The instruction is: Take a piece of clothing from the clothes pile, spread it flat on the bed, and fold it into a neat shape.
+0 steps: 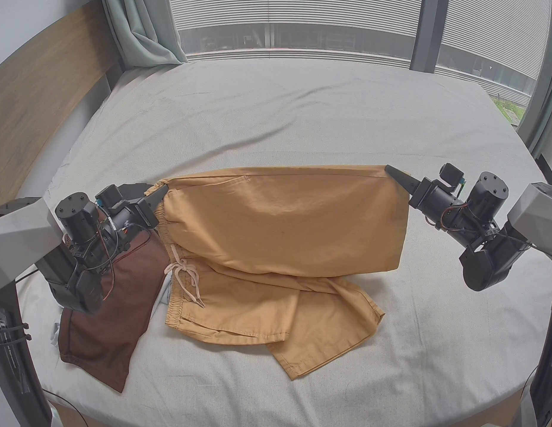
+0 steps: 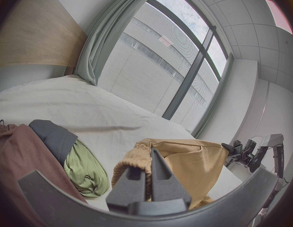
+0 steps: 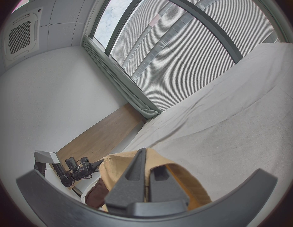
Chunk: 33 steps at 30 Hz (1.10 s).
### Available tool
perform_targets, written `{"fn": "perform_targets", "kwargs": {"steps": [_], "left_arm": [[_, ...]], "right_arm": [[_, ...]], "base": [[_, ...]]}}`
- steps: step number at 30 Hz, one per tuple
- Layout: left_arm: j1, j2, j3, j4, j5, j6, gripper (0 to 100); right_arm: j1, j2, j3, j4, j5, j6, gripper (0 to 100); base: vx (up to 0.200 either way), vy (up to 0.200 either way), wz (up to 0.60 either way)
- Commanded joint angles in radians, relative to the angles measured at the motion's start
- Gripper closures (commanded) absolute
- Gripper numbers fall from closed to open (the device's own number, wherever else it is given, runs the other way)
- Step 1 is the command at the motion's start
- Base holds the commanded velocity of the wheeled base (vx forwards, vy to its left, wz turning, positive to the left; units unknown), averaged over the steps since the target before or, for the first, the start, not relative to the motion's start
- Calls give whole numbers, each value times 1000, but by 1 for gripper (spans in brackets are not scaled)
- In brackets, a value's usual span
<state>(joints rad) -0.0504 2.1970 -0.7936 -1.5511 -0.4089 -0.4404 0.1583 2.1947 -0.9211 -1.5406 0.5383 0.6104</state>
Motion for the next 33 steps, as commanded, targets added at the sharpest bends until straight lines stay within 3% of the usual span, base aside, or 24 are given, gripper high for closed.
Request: {"fn": "perform_targets", "kwargs": {"steps": [1, 9, 33], "left_arm": [[0, 58, -52, 0, 2, -3, 100], [-3, 128, -164, 0, 58, -57, 100], [-17, 305, -389, 3, 73, -129, 100]], "right_arm": [[-17, 69, -61, 1, 0, 0, 100], [-25, 177, -179, 1, 0, 5, 100], [-26, 355, -475, 42, -1, 15, 100]], "base": [[0, 0, 0], [0, 0, 0], [0, 0, 0]]}}
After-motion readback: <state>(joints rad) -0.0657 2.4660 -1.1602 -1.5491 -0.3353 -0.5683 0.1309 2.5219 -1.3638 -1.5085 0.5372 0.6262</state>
